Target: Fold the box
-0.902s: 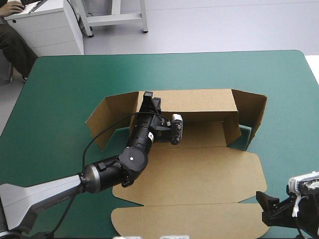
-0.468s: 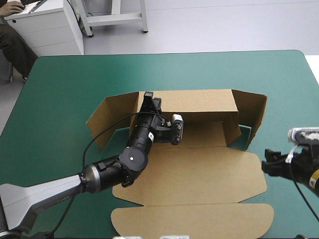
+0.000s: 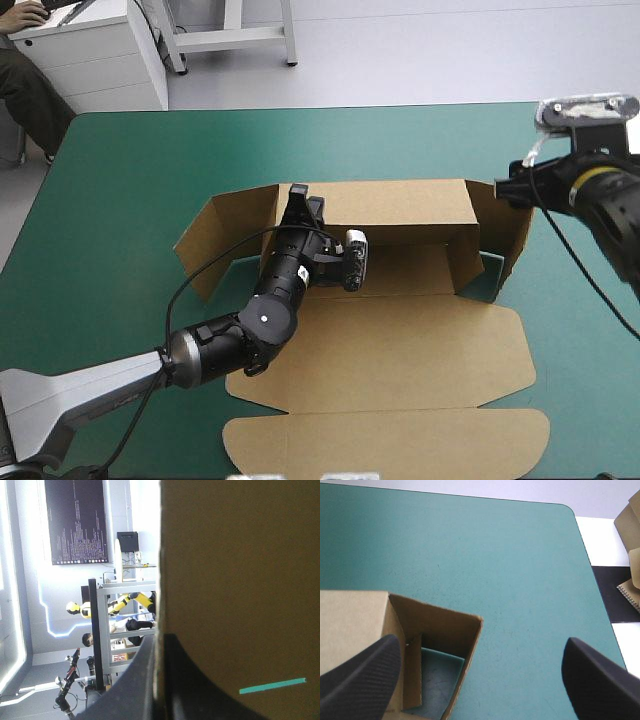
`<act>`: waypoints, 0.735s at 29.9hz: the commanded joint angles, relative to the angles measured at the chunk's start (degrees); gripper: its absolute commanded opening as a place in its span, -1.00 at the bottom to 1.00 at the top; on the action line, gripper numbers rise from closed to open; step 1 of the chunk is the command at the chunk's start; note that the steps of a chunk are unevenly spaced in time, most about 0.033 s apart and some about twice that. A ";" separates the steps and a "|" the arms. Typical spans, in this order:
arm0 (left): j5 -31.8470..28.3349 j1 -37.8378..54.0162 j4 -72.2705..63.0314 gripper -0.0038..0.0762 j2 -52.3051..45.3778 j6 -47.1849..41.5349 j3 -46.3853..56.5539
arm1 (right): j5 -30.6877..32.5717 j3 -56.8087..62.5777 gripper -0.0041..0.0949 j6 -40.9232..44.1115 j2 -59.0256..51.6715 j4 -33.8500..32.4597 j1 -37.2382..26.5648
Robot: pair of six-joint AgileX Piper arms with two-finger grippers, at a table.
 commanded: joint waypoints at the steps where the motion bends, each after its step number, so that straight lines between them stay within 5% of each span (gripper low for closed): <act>1: 2.25 -0.19 6.16 -0.93 -1.97 -0.58 -1.51 | -1.18 -9.46 0.72 -6.82 5.53 6.29 -7.21; 4: 2.38 -0.19 6.16 -0.93 -1.97 -0.58 -1.51 | 0.14 -15.64 0.72 -16.26 11.45 21.72 -15.00; 7: 2.38 -0.19 6.16 -0.93 -1.97 -0.58 -1.51 | 1.17 -19.37 0.72 -19.41 16.75 29.40 -20.26; 22: 3.10 -0.19 6.16 -0.93 -0.56 -0.58 -1.51 | 5.29 -22.03 0.68 -26.23 32.05 34.55 -26.21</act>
